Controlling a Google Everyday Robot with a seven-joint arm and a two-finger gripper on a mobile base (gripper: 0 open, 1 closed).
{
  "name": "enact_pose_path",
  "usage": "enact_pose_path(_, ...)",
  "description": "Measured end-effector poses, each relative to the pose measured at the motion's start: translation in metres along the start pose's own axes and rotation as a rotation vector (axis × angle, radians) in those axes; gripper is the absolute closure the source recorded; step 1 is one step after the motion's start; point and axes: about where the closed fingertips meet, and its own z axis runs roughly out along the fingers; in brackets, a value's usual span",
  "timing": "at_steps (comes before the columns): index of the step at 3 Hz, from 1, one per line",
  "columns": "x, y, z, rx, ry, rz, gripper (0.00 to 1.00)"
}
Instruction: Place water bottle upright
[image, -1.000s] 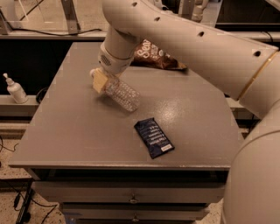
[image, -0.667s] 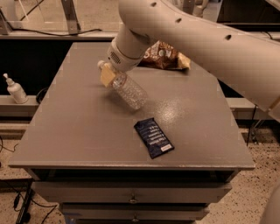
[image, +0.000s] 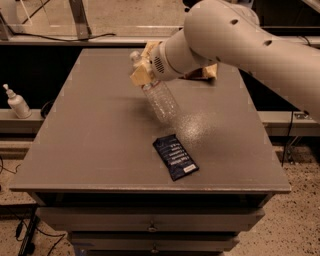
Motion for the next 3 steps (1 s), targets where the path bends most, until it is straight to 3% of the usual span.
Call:
enact_pose_path(1, -0.003, -0.021, -0.026, 0.027, -0.151, 0.04, 1.0)
enact_pose_path(2, -0.006, -0.035, -0.041, 0.06, -0.196, 0.05, 1.0)
enact_pose_path(3, -0.005, -0.026, -0.039, 0.05, -0.207, 0.049, 1.0)
